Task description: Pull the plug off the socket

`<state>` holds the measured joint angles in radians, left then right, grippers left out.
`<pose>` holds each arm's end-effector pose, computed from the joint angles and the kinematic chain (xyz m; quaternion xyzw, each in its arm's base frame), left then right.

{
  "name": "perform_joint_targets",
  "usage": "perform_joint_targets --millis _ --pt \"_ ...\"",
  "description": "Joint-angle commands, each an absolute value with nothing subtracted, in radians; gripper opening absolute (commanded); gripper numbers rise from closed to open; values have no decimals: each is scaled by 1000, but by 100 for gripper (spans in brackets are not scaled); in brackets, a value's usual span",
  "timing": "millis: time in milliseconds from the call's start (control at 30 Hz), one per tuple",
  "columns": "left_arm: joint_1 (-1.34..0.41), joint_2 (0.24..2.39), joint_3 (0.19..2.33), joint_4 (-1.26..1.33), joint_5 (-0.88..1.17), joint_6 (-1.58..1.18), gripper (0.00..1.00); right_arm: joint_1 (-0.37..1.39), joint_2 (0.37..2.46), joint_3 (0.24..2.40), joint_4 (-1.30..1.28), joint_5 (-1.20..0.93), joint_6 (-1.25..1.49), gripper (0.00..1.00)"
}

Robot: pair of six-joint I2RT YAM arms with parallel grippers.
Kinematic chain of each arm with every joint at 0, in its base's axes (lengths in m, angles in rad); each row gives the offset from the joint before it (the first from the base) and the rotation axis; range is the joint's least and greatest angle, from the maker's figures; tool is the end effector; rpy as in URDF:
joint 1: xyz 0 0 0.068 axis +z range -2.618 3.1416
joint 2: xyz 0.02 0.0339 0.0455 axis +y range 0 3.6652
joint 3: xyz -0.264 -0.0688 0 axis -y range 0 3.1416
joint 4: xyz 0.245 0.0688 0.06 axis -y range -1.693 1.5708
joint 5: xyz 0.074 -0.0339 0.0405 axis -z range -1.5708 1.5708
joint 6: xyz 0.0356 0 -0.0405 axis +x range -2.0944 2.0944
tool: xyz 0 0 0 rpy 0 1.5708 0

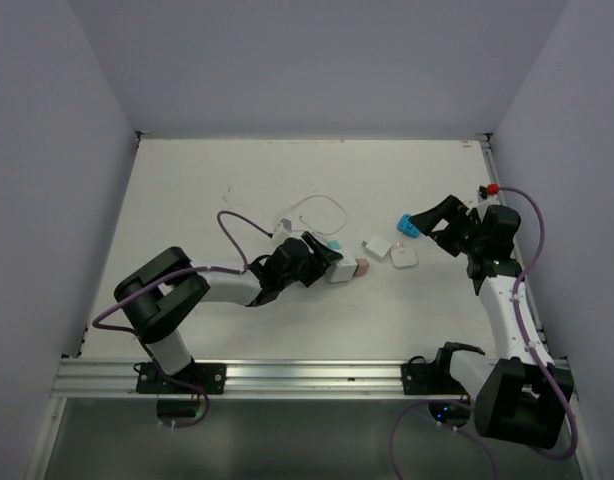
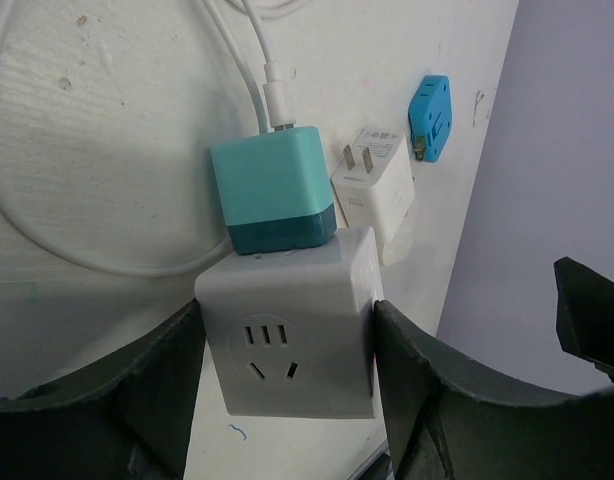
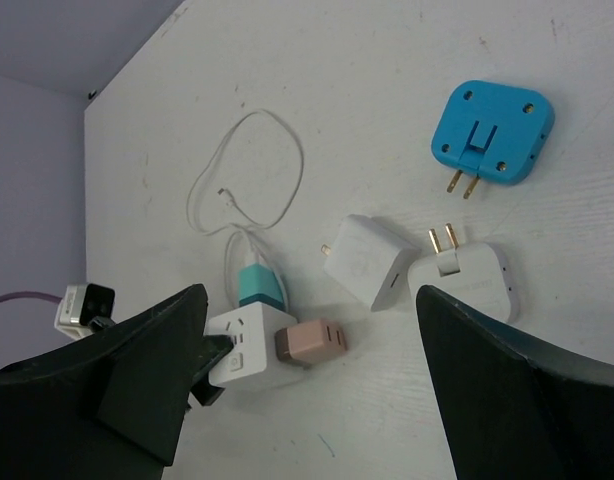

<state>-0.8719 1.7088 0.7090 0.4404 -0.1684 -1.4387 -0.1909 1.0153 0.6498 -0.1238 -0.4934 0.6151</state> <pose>0.2180 -0.2501 0.1434 -0.2829 0.8256 -0.4119 0.2622 0.2232 -0.0260 0.2568 0.2104 0.8141 0.3098 0.4439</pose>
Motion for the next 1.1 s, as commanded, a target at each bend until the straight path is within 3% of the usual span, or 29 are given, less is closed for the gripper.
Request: perform_joint_targets --millis 0,100,133,167,367,500,733,767,1067 --pt "-876 1684 673 509 -196 -1422 49 -193 1029 641 -54 -572 606 89" --pt "-874 1661 640 547 -202 -1398 31 -177 1060 644 -31 -623 606 88" --pt "-874 1654 632 563 -202 -1385 31 -176 1072 650 -29 -639 601 88" --pt "-874 1648 623 577 -202 -1373 23 -155 1086 656 -34 -653 597 87" --pt "-833 1559 511 701 -170 -1269 0 -8 1164 715 -103 -692 509 86" --pt "-766 1497 428 811 -88 -1182 0 75 1209 736 -113 -742 477 85" --pt "-628 1424 419 775 193 -967 0 264 1243 773 -156 -729 367 85" --pt "-618 1424 420 758 221 -947 0 306 1241 773 -158 -718 339 95" --pt "-525 1381 463 629 503 -789 0 500 1077 678 -63 -485 200 99"
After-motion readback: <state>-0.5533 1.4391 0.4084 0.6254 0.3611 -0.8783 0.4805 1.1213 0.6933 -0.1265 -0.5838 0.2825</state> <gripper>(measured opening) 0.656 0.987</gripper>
